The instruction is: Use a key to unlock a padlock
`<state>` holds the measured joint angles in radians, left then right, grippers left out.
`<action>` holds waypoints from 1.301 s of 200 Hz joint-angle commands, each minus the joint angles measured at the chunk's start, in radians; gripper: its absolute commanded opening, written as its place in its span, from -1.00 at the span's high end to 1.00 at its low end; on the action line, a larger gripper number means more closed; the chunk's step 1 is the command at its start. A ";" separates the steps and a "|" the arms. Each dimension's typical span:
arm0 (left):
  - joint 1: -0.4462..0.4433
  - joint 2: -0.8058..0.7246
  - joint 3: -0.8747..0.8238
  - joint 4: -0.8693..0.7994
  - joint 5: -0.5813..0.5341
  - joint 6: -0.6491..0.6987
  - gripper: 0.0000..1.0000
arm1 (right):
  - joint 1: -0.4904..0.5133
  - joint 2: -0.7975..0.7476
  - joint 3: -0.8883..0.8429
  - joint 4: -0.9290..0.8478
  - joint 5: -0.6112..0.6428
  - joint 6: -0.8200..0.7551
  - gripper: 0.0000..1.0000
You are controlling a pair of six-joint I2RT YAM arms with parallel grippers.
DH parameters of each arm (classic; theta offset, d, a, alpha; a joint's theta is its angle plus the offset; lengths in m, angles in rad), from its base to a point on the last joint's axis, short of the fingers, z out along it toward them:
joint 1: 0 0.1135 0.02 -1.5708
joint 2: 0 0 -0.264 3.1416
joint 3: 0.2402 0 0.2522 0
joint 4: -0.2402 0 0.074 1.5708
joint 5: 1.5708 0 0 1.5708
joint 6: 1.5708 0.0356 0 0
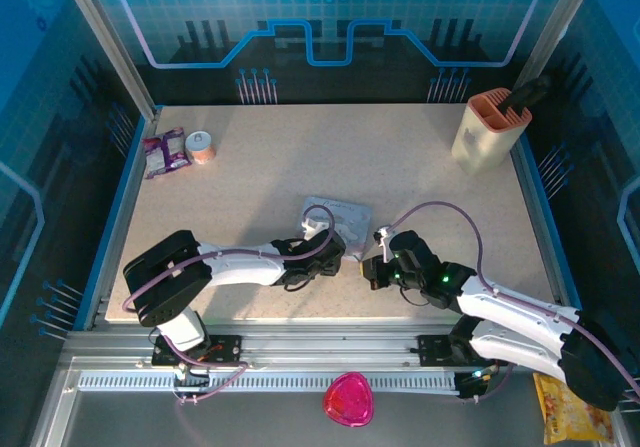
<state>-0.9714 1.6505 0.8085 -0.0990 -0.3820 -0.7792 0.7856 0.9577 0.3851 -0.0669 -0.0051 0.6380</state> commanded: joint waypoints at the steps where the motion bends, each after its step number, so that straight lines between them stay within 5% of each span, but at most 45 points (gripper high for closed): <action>1: 0.005 -0.015 -0.011 -0.010 -0.027 0.019 0.00 | -0.011 0.009 0.006 0.010 -0.004 -0.020 1.00; 46: 0.005 0.001 -0.003 -0.027 -0.033 0.017 0.06 | -0.013 0.011 0.010 0.012 -0.006 -0.017 1.00; 122: 0.005 -0.027 -0.012 0.009 0.018 -0.001 0.44 | -0.030 0.003 0.003 0.011 -0.013 -0.009 1.00; 260: 0.073 -0.090 0.012 0.116 0.227 -0.192 0.59 | 0.029 0.026 -0.112 0.197 -0.088 0.140 1.00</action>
<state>-0.9218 1.6062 0.8082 -0.0452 -0.2081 -0.9012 0.8013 0.9585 0.3115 0.0208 -0.0643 0.7174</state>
